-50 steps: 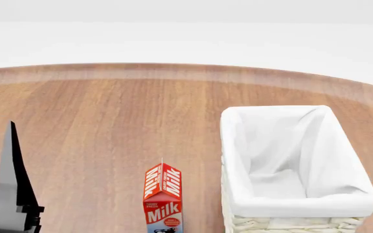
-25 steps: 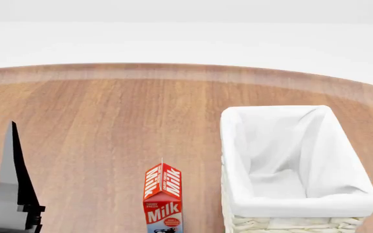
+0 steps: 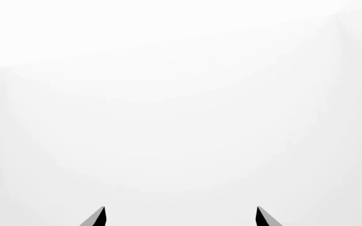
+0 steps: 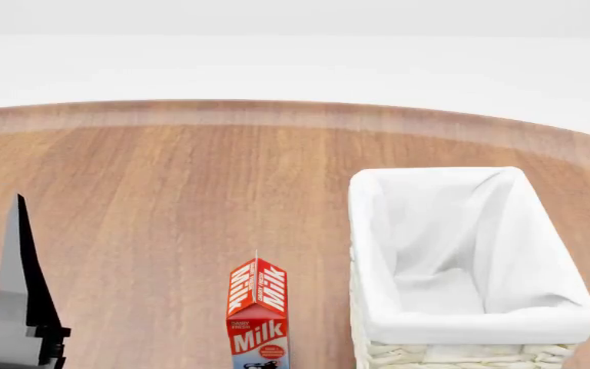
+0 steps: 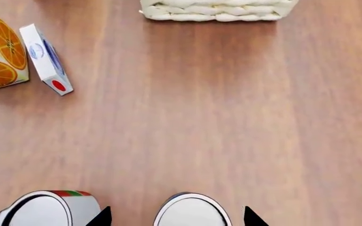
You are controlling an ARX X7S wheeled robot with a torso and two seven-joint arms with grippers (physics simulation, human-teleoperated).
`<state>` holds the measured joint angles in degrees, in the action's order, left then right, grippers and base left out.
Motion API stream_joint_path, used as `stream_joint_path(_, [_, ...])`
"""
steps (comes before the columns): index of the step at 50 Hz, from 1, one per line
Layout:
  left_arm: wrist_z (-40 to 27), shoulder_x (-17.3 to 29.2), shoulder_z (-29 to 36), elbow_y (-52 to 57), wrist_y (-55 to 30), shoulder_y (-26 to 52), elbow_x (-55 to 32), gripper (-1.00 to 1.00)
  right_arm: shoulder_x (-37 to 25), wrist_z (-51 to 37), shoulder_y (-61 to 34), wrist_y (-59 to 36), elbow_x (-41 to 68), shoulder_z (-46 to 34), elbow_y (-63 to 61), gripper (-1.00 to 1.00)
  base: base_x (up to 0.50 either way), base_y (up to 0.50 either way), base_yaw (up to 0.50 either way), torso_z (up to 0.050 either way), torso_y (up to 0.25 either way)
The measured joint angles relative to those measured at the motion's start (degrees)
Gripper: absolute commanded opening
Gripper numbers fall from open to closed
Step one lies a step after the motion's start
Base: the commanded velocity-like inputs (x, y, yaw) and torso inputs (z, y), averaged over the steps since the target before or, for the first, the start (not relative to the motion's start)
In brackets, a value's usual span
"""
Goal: Pick up the alphabet soup and the tomato sauce, and put them in the basket.
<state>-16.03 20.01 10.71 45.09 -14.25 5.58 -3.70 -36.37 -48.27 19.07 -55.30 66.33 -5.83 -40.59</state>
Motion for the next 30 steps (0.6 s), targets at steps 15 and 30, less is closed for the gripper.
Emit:
stream_joint_path(15, [-0.3,0.3,0.1,0.0,0.1,0.0,-0.2,1.0,0.2,1.8,0.5,1.5,-2.2,-0.8,2.7,1.0,0.0,0.0,0.0,0.0,0.0])
stream_joint_path(30, [-0.5,0.5,0.4,0.0,0.1,0.2,-0.3,1.0,0.6,4.0,1.3,3.2,-4.6,-2.3,5.0,1.0,0.0,0.0,0.0,0.0,0.0])
